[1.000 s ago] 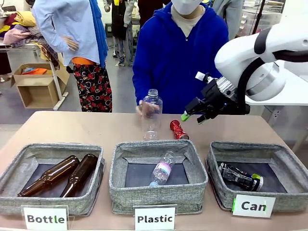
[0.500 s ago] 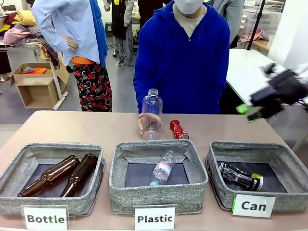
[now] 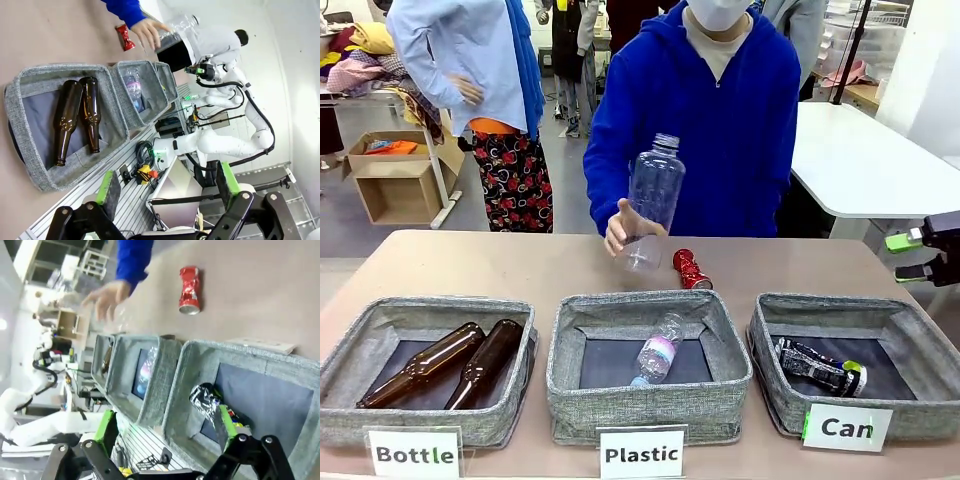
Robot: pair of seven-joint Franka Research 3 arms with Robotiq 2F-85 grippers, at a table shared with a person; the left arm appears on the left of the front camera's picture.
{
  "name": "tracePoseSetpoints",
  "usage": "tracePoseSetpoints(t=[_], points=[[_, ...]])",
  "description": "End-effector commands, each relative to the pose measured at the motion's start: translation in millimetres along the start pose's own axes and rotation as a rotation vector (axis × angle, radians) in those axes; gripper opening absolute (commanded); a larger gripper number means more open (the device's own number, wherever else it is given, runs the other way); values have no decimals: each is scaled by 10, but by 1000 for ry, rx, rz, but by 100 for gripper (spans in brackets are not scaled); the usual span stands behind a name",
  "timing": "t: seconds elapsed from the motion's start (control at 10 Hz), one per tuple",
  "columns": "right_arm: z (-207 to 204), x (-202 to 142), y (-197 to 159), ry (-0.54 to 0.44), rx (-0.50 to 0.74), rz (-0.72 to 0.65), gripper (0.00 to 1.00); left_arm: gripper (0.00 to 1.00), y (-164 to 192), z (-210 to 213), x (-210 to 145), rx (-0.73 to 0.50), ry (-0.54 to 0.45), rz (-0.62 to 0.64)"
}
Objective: Sort the can waste into the basket.
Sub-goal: Pick up the can waste from the table and place it in the right Fabric basket.
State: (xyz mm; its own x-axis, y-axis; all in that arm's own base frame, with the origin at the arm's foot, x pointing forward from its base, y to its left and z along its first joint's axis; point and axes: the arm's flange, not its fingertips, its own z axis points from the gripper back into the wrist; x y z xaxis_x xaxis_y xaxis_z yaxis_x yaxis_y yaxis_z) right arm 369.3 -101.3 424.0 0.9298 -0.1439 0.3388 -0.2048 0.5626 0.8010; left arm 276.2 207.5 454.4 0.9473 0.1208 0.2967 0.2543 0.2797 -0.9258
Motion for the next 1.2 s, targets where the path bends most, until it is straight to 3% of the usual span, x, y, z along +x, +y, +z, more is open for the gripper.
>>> tracePoseSetpoints(t=[0.0,0.4,0.6,0.8,1.1], points=[[-256,126,136,-19,-42,42,100,100,-17,17,-26,-6,9,-3],[-980,711,565,170,-144,71,100,100,-17,17,-26,-6,9,-3],[-727,633,458,145,-108,41,100,100,-17,17,-26,-6,9,-3],[-484,387,269,48,-82,-7,100,100,-17,17,-26,-6,9,-3],[-692,419,284,52,-116,6,100,100,-17,17,-26,-6,9,-3]])
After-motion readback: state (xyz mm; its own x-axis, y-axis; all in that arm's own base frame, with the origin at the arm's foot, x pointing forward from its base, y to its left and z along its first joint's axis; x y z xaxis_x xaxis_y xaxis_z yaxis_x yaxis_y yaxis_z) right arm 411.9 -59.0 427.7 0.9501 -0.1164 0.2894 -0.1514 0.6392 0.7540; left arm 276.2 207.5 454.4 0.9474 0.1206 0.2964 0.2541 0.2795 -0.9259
